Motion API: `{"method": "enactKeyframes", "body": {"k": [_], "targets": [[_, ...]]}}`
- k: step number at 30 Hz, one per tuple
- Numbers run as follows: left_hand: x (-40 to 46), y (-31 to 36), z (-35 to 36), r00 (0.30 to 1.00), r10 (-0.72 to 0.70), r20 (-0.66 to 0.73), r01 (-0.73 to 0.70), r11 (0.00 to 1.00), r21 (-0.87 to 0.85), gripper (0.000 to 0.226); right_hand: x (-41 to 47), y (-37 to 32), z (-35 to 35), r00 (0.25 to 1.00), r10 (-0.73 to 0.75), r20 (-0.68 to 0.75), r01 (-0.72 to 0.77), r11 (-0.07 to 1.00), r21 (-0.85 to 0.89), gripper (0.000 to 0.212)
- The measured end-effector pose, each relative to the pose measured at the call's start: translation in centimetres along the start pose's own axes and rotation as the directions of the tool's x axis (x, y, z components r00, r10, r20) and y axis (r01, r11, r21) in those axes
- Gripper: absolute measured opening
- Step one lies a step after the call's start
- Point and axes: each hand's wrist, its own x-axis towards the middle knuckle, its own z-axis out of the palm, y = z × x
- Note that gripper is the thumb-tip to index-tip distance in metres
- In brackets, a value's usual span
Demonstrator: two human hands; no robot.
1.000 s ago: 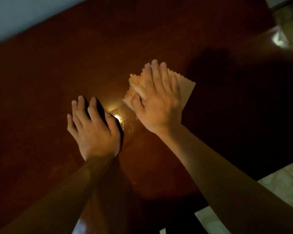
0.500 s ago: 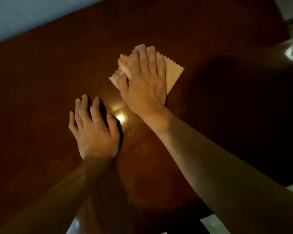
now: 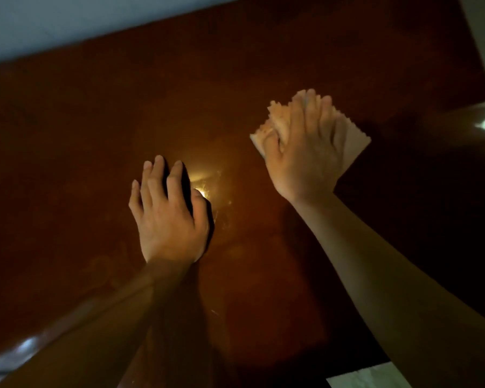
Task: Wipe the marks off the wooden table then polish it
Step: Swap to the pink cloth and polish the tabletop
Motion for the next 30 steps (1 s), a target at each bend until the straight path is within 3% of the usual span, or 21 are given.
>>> {"method": "enactKeyframes", "body": {"k": [3,8,11,13,16,19,22,27,30], "targets": [[0.1,-0.1,0.1,1.000,-0.007,0.004,0.007,1.000,0.006,0.056,-1.7,-1.8,0.0,0.999,-0.033,-0.004,0.033,0.999,0.000,0.067],[0.2,-0.2,0.0,1.000,0.000,0.007,0.000,1.000,0.021,0.057,-7.8,-3.5,0.6,0.929,-0.361,-0.080,0.370,0.916,0.157,0.058],[0.1,-0.1,-0.1,1.000,0.000,0.003,0.000,1.000,0.015,0.057,-7.6,-2.1,0.7,0.877,-0.473,-0.083,0.480,0.853,0.208,0.055],[0.1,0.1,-0.2,1.000,-0.007,0.006,0.007,1.000,0.010,0.057,-5.8,-0.8,0.7,0.897,-0.432,-0.090,0.441,0.875,0.201,0.054],[0.3,0.1,-0.2,1.000,-0.008,0.013,0.008,1.000,0.004,0.056,-3.1,1.0,0.3,0.967,-0.242,-0.082,0.249,0.964,0.091,0.056],[0.2,0.1,-0.3,1.000,-0.009,0.018,0.009,1.000,0.007,0.056,-3.2,0.5,0.2,0.989,-0.142,-0.047,0.143,0.989,0.028,0.058],[0.2,0.0,-0.2,1.000,0.002,0.004,-0.002,1.000,0.007,0.054,-7.0,-0.7,0.3,0.981,-0.189,-0.049,0.193,0.976,0.098,0.060],[0.0,0.2,0.0,1.000,0.021,0.001,-0.021,1.000,0.020,0.057,-18.1,-1.0,0.0,0.909,-0.401,0.115,0.377,0.908,0.183,0.066],[0.1,0.4,-0.6,0.992,0.123,0.034,-0.124,0.992,0.023,0.053,-20.0,1.5,-0.7,0.867,-0.468,0.170,0.437,0.880,0.188,0.061]]}}
